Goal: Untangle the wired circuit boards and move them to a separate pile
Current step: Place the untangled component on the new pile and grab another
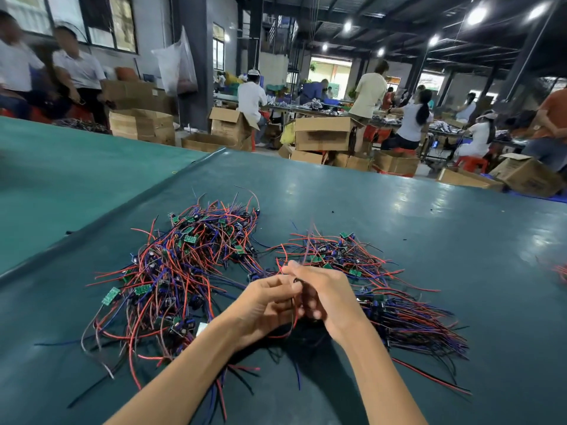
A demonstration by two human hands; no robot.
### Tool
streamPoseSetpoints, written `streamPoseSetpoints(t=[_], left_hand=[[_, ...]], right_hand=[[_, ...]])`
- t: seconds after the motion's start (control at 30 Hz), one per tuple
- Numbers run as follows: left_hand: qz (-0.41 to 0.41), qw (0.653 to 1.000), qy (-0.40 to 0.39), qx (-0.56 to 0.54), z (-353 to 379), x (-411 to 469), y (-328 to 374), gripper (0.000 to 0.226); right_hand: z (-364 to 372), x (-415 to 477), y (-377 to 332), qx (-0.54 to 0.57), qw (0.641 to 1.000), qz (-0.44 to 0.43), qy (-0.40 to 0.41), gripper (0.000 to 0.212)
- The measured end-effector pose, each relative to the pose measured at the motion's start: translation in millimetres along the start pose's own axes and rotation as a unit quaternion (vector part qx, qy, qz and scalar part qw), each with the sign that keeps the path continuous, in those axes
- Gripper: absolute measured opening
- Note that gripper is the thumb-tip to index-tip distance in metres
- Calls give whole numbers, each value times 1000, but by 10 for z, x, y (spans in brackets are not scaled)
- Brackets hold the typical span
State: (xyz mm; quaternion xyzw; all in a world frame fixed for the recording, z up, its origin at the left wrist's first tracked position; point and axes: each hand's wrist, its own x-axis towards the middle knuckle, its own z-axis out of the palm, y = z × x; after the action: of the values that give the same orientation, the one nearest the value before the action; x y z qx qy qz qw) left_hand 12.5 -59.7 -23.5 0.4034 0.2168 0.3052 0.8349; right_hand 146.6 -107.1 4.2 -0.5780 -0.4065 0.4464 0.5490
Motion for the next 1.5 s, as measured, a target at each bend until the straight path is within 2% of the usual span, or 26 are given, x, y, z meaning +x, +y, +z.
streamPoseSetpoints(t=[0.07,0.13,0.2,0.3,0.37,0.43,0.67,0.93,1.07,1.13,1.23,1.3,1.4,1.5], left_hand=[[13,1000,2,15,-23,-10,-26,11],[32,999,-10,23,-35,-15,-32,12],[46,998,-18,35,-31,-26,-36,10],[51,997,-18,47,-28,-34,-58,11],[45,998,-20,48,-24,-37,-63,13],[38,998,-28,50,-7,-42,-60,12],[14,998,-31,52,9,-34,-56,17],[17,998,-23,63,43,-64,-40,25],[22,998,-20,47,30,-65,-32,18],[29,999,-21,17,12,-61,-35,12],[50,999,4,-14,-18,-18,-14,22],[65,997,17,-27,-19,10,16,26],[85,996,29,-2,-13,15,84,35],[100,993,35,48,-19,12,131,29]], right_hand=[[-59,13,-24,-29,999,0,-27,44],[-115,7,-73,-58,997,-8,-41,38],[-168,6,-108,-79,996,-18,-37,29],[-222,27,-130,-87,996,-29,-10,33],[-255,65,-150,-66,997,-35,10,34],[-290,118,-192,-41,998,-32,30,25],[-402,384,-410,-30,995,6,92,19],[-542,584,-561,69,992,56,94,18],[-503,567,-540,97,991,47,75,32],[-446,509,-530,59,993,51,83,41],[-322,354,-446,-30,995,33,90,35],[-249,208,-349,-70,995,5,75,34],[-182,-3,-219,-123,992,-31,-10,33],[-202,-108,-182,-100,993,-35,-54,25]])
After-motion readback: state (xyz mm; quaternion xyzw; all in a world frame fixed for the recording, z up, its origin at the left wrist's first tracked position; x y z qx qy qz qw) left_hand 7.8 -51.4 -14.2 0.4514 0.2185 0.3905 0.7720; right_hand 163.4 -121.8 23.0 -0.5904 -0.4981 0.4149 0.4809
